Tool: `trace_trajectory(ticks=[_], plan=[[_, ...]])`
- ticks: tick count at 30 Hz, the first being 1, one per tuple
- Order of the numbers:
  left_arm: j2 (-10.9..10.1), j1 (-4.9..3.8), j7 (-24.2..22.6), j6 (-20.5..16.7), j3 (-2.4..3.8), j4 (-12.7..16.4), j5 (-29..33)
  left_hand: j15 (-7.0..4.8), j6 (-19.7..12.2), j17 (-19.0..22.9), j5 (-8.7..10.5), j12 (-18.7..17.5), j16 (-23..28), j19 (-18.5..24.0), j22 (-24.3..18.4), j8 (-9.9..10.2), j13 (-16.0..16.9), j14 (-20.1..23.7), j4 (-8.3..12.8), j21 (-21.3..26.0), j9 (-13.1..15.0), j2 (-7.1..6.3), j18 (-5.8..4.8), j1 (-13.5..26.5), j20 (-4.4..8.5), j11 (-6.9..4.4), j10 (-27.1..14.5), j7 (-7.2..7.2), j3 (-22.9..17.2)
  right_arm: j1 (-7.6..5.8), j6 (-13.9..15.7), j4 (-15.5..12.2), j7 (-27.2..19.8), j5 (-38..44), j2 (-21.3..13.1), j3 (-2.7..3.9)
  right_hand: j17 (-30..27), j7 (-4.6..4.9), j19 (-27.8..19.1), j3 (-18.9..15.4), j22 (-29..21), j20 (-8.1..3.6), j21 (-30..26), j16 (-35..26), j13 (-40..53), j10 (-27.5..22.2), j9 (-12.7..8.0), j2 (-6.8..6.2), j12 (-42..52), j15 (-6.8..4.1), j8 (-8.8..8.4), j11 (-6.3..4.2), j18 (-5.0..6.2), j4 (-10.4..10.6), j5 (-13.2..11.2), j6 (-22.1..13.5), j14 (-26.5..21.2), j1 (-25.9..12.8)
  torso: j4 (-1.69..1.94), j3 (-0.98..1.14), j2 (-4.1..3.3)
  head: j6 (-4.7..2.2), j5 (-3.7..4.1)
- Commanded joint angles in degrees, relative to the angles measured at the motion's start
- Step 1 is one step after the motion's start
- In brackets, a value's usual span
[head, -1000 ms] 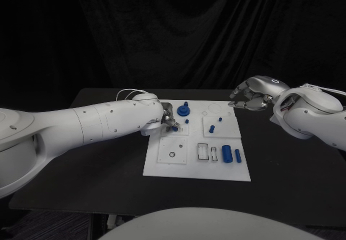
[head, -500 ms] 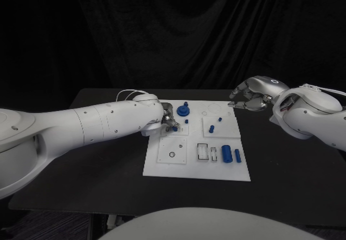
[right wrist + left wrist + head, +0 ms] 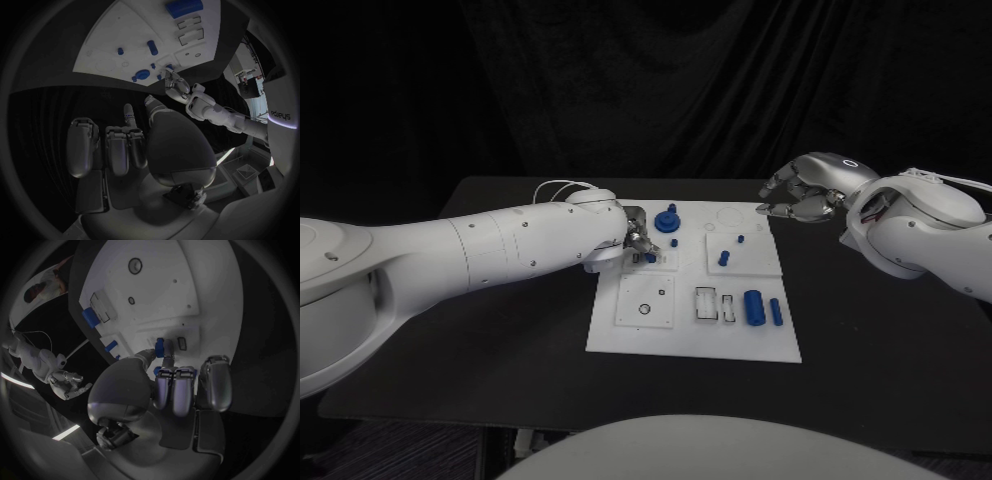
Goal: Assemble the parts on the task board
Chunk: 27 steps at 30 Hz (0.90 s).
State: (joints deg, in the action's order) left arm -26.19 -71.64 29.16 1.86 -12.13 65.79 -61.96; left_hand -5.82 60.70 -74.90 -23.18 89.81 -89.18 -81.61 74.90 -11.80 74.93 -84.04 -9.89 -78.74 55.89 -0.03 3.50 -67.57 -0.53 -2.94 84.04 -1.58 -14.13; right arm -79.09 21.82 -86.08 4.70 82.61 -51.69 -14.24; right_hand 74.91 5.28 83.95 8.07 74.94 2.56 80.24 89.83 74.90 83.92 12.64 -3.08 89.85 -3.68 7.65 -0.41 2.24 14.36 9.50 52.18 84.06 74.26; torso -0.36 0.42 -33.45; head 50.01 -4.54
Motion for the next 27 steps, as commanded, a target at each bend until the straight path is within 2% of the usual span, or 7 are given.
trace_trajectory(ticks=[1,3,6,7,10,21,27], plan=[[0.06,0.30,-0.68,0.08,-0.05,0.26,-0.18,-0.02,0.16,-13.25,1.64,0.02,0.31,0.41,0.56,0.31,14.93,-5.39,-0.15,0.43,0.30,-0.09,0.43,1.31,-0.10,0.03,5.85,0.35,-0.53,0.15,-0.16,0.04,0.99,0.10,-0.03,0.05,15.09,0.00,1.05,-0.02,11.87,0.50,-0.35,0.17,15.10,6.08,0.04,0.21,0.15,0.37,0.00,0.50,0.18,-0.19,0.12,0.37,5.94,0.51,0.05,0.01,-0.02,-0.01,0.07],[0.04,0.31,-0.73,0.12,-0.05,0.32,-0.18,0.02,0.33,-13.28,3.93,0.02,0.31,0.37,0.64,0.45,14.93,-5.39,-0.48,0.47,0.63,-0.20,0.42,2.24,-0.14,0.08,5.85,0.30,-0.68,0.16,-0.19,0.06,0.99,0.10,-0.01,0.05,15.09,0.00,1.05,-0.02,11.87,0.50,-0.35,0.17,15.10,6.08,0.04,0.21,0.15,0.37,0.00,0.50,0.18,-0.19,0.12,0.37,5.94,0.51,0.07,0.01,-0.01,-0.01,0.04],[0.00,0.33,-0.74,0.19,-0.05,0.35,-0.18,0.07,0.48,-13.25,5.78,0.00,0.34,0.38,0.63,0.61,14.92,-5.39,-0.92,0.58,0.91,-0.22,0.44,3.17,-0.19,0.13,5.84,0.25,-0.62,0.18,-0.24,0.07,0.99,0.10,0.00,0.05,15.09,0.00,1.05,-0.02,11.87,0.50,-0.35,0.17,15.10,6.08,0.04,0.21,0.15,0.37,0.00,0.50,0.18,-0.19,0.12,0.37,5.94,0.51,0.05,0.02,-0.03,-0.01,-0.02],[-0.02,0.33,-0.74,0.23,-0.05,0.34,-0.18,0.12,0.59,-13.20,7.63,-0.01,0.38,0.37,0.66,0.74,14.90,-5.37,-1.42,0.63,1.07,-0.25,0.44,4.01,-0.23,0.19,5.83,0.19,-0.34,0.20,-0.25,0.07,0.99,0.10,0.01,0.05,15.09,0.01,1.03,-0.02,11.85,0.51,-0.40,0.17,15.10,6.08,0.03,0.22,0.15,0.38,-0.04,0.51,0.20,-0.22,0.11,0.39,5.94,0.53,0.05,0.03,-0.03,-0.01,-0.03],[-0.08,0.35,-0.70,0.47,-0.05,0.31,-0.18,0.23,0.71,-13.13,10.47,-0.08,0.43,0.42,0.62,1.11,14.85,-5.35,-2.37,0.82,1.34,-0.40,0.47,5.58,-0.32,0.33,5.79,0.03,0.58,0.23,-0.28,0.07,0.98,0.10,0.01,0.05,15.09,0.01,1.03,-0.02,11.85,0.51,-0.40,0.17,15.10,6.08,0.03,0.22,0.15,0.38,-0.04,0.51,0.20,-0.22,0.11,0.39,5.94,0.53,0.07,0.00,-0.06,-0.01,0.00],[-0.31,0.41,-0.45,1.14,-0.05,0.32,-0.18,0.37,0.42,-12.85,12.12,-0.36,0.63,0.60,0.39,1.83,14.63,-5.25,-3.11,1.20,1.47,-0.57,0.56,6.79,-0.45,0.54,5.62,-0.22,1.64,0.27,-0.33,0.07,0.99,0.10,-0.04,0.05,15.09,0.01,1.03,-0.02,11.85,0.51,-0.40,0.17,15.10,6.08,0.03,0.22,0.15,0.38,-0.04,0.51,0.20,-0.22,0.11,0.39,5.94,0.53,0.06,0.01,-0.05,-0.01,-0.14],[-0.40,0.43,-0.40,1.15,-0.05,0.33,-0.18,0.52,0.76,-12.96,13.73,-0.34,0.58,0.51,0.56,2.37,14.65,-5.29,-4.62,1.30,1.82,-0.40,0.54,8.67,-0.62,0.68,5.63,-0.34,3.37,0.29,-0.42,0.08,1.04,0.10,-0.03,0.05,15.09,0.01,1.03,-0.02,11.85,0.51,-0.40,0.17,15.10,6.08,0.03,0.22,0.15,0.38,-0.04,0.51,0.20,-0.22,0.11,0.39,5.94,0.53,0.06,0.01,-0.05,-0.01,-0.17]])
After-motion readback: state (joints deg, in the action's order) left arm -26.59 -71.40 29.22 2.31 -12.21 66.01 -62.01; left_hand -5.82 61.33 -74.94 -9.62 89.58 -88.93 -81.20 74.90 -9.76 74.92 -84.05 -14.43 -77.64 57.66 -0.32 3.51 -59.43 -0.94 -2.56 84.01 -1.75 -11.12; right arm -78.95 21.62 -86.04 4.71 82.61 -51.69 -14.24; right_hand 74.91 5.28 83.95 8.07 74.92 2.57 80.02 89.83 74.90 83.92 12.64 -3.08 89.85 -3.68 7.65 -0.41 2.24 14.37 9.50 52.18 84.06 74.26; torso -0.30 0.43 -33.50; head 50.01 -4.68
